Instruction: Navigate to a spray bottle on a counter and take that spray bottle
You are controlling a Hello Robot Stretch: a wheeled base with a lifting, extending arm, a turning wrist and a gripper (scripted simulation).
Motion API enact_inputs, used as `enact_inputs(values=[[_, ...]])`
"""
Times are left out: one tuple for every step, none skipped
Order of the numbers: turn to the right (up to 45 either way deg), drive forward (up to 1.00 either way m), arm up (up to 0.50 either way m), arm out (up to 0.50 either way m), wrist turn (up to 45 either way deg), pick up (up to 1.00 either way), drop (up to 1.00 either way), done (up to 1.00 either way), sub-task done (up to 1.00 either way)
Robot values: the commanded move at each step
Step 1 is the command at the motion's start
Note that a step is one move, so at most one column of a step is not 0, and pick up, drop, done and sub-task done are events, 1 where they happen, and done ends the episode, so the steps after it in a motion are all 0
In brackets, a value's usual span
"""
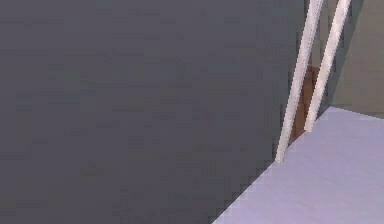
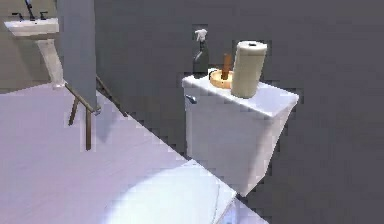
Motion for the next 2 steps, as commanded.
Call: enact_inputs(values=[[-9.0,0.0,0.0,0.0,0.0,0.0,0.0,0.0,0.0],[0.0,0.25,0.0,0.0,0.0,0.0,0.0,0.0,0.0]])
